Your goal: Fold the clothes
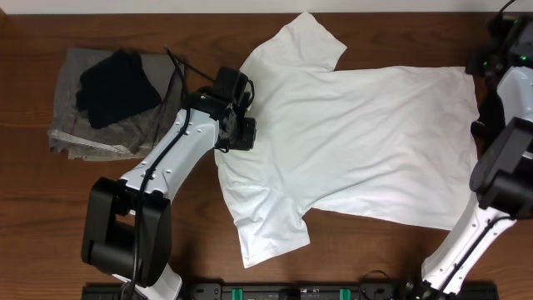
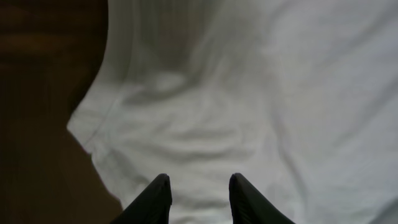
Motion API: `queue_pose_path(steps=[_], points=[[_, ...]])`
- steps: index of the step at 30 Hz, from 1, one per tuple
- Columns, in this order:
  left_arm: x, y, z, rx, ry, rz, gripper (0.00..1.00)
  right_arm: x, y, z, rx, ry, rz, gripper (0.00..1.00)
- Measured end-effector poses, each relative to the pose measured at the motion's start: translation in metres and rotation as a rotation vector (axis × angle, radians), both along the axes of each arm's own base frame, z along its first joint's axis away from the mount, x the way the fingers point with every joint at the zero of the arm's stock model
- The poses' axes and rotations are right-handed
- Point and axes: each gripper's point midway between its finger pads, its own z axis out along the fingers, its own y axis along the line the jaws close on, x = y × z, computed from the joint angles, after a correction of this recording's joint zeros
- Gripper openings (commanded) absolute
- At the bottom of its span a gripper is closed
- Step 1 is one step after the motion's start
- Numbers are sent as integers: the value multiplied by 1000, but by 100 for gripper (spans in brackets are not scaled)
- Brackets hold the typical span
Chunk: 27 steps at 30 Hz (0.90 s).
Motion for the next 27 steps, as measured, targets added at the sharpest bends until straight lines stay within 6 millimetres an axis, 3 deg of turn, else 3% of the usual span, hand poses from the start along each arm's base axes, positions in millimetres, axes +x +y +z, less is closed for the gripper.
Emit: queue_pose_path(steps=[3,5,6,7,9,16,20,23,27], points=[[8,-3,3,-7,-37,-21,33,0,-1,-21,10,27,-7,81],[13,-5,7,-11,-61,-36,33,-2,-1,-24,13,40,-9,93],[19,-7,12,-14,-83,-48,28,-3,0,-21,15,46,-5,99],[28,-11,21,-25,-119,-57,14,-2,0,-17,14,50,-2,99],[49,-18,42,-46,-208,-78,8,-2,-2,-7,17,54,-16,99],[116,-42,138,-127,-554,-122,6,-13,-5,66,-10,25,-62,99],[150,-51,180,-162,-712,-122,6,-19,-5,98,-32,-6,-75,99],[178,-55,186,-174,-760,-110,6,-24,-4,97,-28,12,-77,99],[220,-69,166,-183,-792,-108,6,-26,-3,94,-25,27,-78,99]])
